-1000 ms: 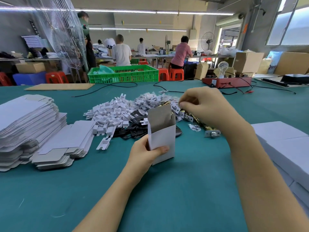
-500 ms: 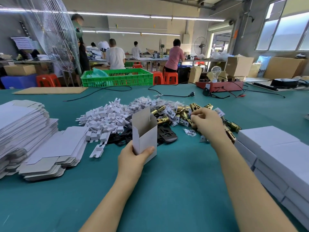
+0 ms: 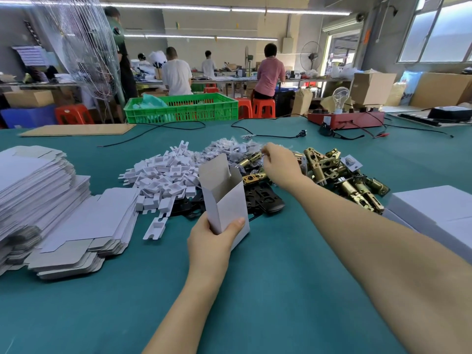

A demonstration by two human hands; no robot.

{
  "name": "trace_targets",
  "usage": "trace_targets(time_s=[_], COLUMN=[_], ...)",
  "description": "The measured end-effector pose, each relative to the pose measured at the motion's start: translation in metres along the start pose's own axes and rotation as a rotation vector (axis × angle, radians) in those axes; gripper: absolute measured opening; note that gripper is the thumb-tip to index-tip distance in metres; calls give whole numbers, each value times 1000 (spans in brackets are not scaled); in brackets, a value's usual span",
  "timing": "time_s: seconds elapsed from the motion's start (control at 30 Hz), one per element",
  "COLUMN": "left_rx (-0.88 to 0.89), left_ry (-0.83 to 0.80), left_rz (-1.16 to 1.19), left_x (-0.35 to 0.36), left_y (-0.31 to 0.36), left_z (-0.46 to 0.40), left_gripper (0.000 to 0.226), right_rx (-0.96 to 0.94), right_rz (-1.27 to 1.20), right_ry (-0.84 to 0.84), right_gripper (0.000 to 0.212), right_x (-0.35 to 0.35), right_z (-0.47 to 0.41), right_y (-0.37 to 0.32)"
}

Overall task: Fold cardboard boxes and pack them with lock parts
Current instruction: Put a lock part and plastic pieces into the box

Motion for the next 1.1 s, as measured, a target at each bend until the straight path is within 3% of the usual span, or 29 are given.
trace_targets(time_s=[0.27, 0.4, 0.53, 0.7, 0.83, 0.97, 1.1], left_rx=[-8, 5, 13, 17, 12, 6, 32], left_ry=[-7, -38, -46, -40, -74, -222, -341], left_rz=[9, 23, 18, 22, 53, 78, -42], left_x=[0, 1, 1, 1, 1, 9, 17], left_y=[-4, -1, 1, 2, 2, 9, 12], left_z=[-4, -2, -1, -1, 0, 6, 14], left_gripper=[21, 28, 31, 28, 26, 34, 35], right_rx=[-225, -223, -215, -89, 32, 136, 136], right_rz=[349, 477, 491, 307, -40, -310, -500], right_ry=[-316, -359, -291, -207, 73, 280, 253], right_gripper=[42, 41, 38, 36, 31, 22, 14], right_x=[45, 56, 58, 41, -17, -89, -141], right_z=[-31, -35, -33, -31, -14, 25, 59], right_y=[-22, -16, -11, -14, -14, -16, -30])
Point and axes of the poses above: each hand's wrist, its own z-axis away from the middle knuckle, its own x-axis out of the palm, y = z × x, the point moved 4 cm from there along -z, towards the middle knuckle, and after that the axes turned 6 degrees about y, right-handed, at the moved point
